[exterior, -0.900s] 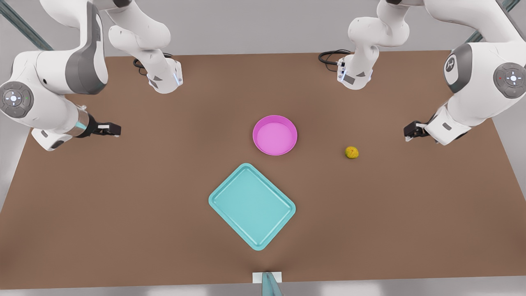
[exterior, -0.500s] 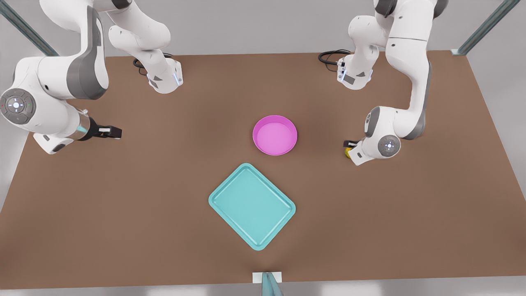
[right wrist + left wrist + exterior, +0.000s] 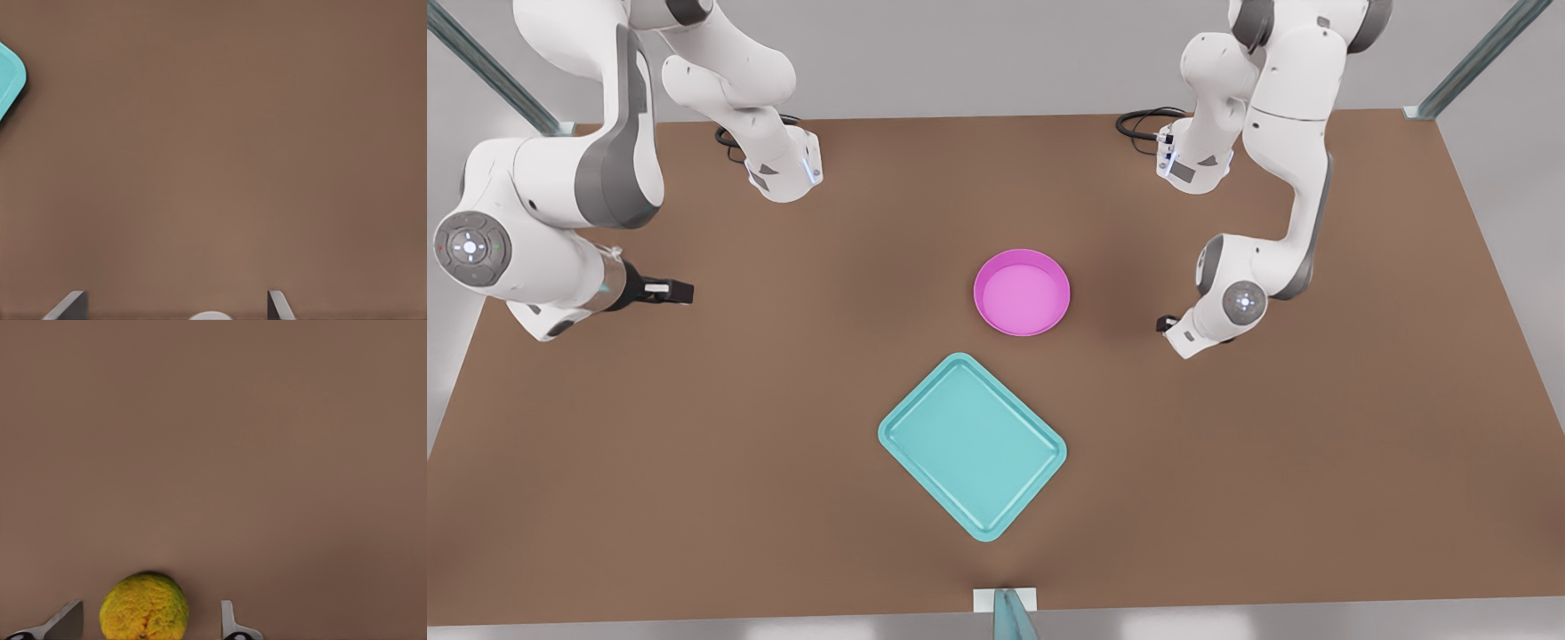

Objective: Place the orange on the plate with the left arm and the plate on the tray with the right arm

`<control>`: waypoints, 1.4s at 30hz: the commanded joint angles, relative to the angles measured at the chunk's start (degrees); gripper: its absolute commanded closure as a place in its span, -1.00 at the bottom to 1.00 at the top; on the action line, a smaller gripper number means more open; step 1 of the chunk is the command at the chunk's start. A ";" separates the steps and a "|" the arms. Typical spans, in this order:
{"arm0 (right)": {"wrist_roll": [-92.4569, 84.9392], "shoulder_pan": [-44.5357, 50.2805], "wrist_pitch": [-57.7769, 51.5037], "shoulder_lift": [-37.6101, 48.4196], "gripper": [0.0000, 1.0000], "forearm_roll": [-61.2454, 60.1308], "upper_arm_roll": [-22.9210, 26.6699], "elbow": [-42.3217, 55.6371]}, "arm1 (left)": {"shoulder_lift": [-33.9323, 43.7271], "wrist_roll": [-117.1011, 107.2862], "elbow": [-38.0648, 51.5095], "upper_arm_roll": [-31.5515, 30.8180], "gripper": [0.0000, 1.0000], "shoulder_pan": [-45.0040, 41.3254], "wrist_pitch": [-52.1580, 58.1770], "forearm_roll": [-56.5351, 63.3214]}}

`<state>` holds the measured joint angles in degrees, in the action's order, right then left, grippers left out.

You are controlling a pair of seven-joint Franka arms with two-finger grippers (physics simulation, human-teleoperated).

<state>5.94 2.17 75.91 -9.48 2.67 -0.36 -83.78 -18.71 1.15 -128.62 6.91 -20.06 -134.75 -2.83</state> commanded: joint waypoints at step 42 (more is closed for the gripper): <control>-0.22 -0.67 -0.76 -1.33 -1.00 -0.82 0.27 0.29 | -13.81 -42.37 29.74 -0.84 -0.38 -33.20 23.66 -12.82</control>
<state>5.96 1.47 75.19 -10.85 1.96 -0.10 -83.52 -31.66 -13.72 -100.32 6.17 -52.10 -117.96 -12.15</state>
